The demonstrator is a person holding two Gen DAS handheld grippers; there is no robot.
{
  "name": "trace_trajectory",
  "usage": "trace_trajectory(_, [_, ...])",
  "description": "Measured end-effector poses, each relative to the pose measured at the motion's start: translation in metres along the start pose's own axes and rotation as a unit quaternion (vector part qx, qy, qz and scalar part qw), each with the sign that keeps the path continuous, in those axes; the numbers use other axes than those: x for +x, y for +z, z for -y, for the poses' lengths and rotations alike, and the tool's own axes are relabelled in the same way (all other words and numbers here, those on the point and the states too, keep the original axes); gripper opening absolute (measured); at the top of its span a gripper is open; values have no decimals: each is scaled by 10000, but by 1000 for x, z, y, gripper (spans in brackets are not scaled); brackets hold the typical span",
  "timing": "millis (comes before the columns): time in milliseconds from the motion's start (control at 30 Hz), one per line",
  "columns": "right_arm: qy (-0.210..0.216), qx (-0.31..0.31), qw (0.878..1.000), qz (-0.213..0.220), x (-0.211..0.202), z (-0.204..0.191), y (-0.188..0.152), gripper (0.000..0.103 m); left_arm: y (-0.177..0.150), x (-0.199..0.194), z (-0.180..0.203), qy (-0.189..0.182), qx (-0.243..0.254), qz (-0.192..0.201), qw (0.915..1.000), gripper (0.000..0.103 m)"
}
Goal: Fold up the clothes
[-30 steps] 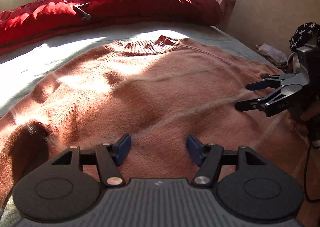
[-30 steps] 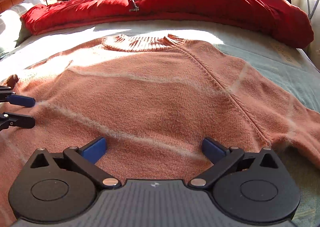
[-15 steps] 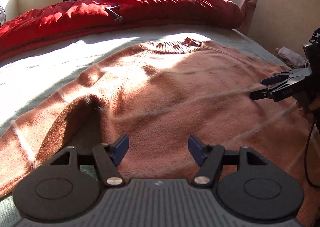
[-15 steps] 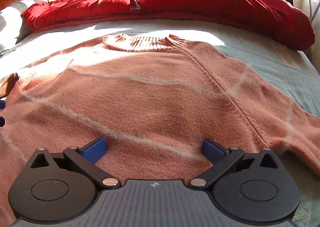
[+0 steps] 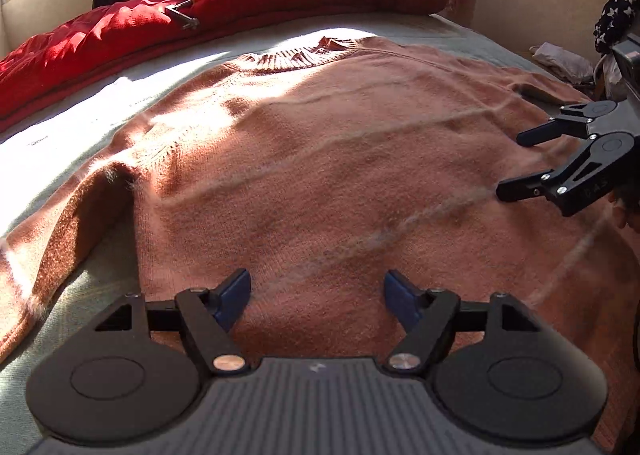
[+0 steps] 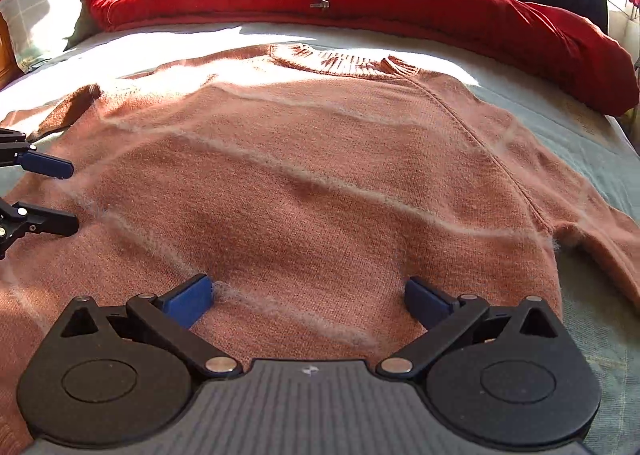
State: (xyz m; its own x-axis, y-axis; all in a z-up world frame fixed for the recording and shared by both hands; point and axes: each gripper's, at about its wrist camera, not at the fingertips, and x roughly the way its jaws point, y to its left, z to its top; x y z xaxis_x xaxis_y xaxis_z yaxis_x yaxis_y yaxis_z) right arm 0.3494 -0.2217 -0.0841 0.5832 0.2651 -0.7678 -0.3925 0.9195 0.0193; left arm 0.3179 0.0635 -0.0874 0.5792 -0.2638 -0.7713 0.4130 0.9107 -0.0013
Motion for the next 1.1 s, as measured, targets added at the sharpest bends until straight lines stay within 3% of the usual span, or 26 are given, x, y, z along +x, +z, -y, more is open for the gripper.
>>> trace_trajectory(133, [-114,47,9998,-131,-19,4,-14,103,-35,-31,-3,137,-209,-194,9995,78])
trace_trajectory(267, [-221,117,9994,-250,-47,7,-44,103,-60,-57,-4,167,-437,-139,9988,78])
trace_trajectory(367, [-269,266,9990,-252,-64,8,-59,103,-53,-65,-1,205,-555,34,9982,78])
trace_trajectory(533, [-248,118,9994,199,-78,-11,-42,103,-25,-57,24,-104,-248,508,9983,78])
trace_trajectory(700, [-107,207,9997,-109,-45,-32,-39,103,-41,-42,43,109,-210,349,9991,78])
trace_trajectory(767, [-283,171,9994,75,-47,-39,-53,103,-48,-35,50,194,-194,285,9992,78])
trace_trajectory(967, [-276,381,9989,40,-86,-33,-97,103,-95,-77,42,219,-506,125,9984,81])
trace_trajectory(1100, [-216,336,9991,-129,-108,-31,-115,103,-89,-91,45,226,-485,111,9985,81])
